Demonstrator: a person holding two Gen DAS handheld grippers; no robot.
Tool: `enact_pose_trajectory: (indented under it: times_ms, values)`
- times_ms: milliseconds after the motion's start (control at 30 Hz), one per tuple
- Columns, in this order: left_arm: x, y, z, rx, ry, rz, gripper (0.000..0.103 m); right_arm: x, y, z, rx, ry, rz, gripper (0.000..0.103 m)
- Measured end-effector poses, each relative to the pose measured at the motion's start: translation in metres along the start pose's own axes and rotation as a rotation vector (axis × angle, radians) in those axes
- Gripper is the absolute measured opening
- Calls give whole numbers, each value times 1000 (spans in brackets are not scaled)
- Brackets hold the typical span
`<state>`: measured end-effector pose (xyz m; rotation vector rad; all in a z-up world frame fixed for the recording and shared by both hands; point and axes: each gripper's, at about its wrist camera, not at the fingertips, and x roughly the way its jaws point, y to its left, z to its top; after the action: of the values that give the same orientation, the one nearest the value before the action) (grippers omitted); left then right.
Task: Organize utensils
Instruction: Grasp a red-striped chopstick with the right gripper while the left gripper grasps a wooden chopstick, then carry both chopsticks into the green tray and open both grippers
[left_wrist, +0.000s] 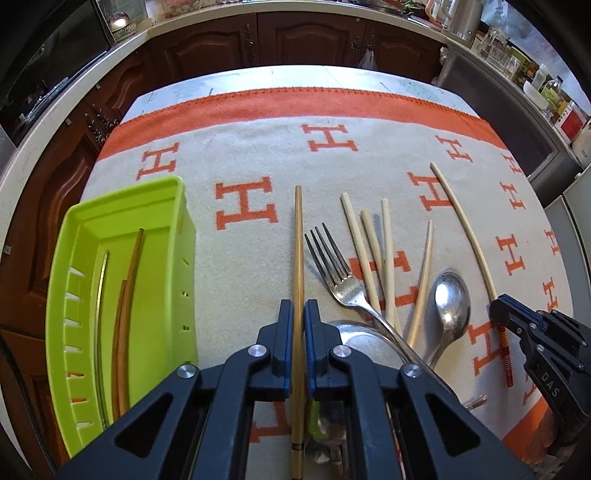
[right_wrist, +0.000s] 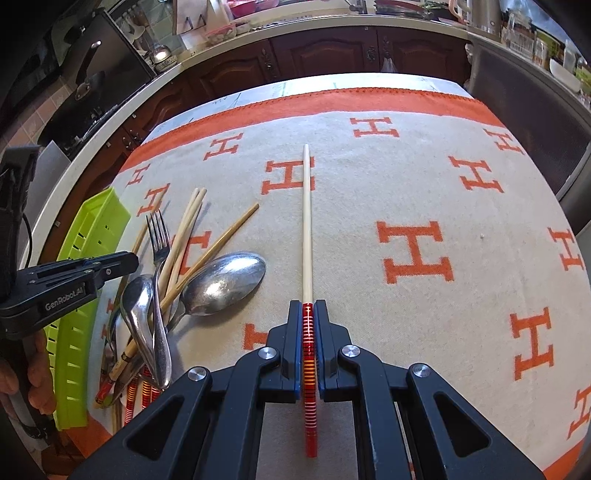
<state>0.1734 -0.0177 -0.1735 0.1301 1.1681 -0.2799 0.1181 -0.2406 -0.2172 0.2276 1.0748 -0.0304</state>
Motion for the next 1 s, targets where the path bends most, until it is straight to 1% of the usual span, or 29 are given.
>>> enact_pose_trajectory:
  times_ms: [267, 400, 533, 667, 733, 867, 1000]
  values:
    - [-42, 6, -3, -7, -53, -24, 3, -12, -5, -3, 35, -7, 27, 6]
    - [-66, 15, -9, -17, -83, -26, 3, -28, -1, -3, 35, -29, 44, 6]
    - [-91, 30, -17, -37, -112, -22, 3, -50, 13, -2, 12, -61, 67, 6]
    - [-118, 52, -24, -59, -156, 19, 3, -73, 34, 0, -16, -91, 104, 5]
    - [-125, 65, -28, -74, -172, 52, 3, -83, 47, 1, -31, -100, 129, 5]
    - [-123, 87, -35, -98, -166, 112, 3, -100, 76, -1, -74, -111, 155, 5]
    - [-108, 104, -47, -113, -145, 148, 3, -109, 103, -6, -111, -108, 173, 5]
